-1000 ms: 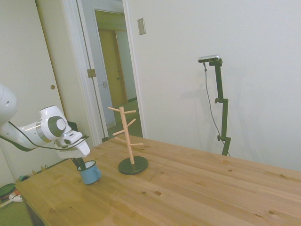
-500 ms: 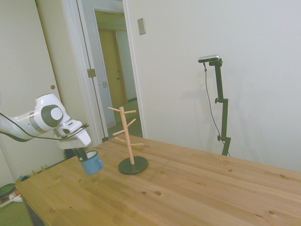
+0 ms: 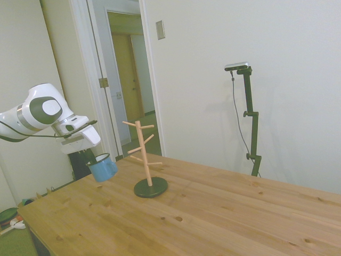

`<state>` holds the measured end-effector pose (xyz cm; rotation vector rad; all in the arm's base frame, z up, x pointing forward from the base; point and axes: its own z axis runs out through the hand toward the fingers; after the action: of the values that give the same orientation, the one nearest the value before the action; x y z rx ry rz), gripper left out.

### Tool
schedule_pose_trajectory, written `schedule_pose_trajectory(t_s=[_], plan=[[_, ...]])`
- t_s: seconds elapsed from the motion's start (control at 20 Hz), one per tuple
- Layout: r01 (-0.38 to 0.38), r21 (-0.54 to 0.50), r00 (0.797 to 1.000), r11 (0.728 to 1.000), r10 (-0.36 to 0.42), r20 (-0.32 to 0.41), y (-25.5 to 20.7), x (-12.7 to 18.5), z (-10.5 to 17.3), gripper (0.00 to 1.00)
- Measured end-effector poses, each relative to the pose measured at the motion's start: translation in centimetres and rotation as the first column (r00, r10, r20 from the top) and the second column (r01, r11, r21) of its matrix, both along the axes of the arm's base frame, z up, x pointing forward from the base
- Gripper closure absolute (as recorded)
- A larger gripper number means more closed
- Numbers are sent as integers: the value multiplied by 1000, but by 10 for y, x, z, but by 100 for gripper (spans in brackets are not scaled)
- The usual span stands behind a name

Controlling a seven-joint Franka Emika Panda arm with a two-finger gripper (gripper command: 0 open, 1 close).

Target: Hang the mug

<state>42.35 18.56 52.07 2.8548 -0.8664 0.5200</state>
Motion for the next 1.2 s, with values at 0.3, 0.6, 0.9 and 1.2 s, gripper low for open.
schedule_pose_trajectory(t_s=[0.3, 0.6, 0.9, 1.2], plan=[[-10, -3, 1000, 1000, 10, 13, -15, 10, 31, 100], [-22, -3, 1000, 1000, 22, 12, -22, 23, 41, 100], [-26, 1, 1000, 1000, 26, 10, -25, 36, 46, 100], [-30, 4, 1000, 1000, 30, -3, -23, 45, 41, 100]])
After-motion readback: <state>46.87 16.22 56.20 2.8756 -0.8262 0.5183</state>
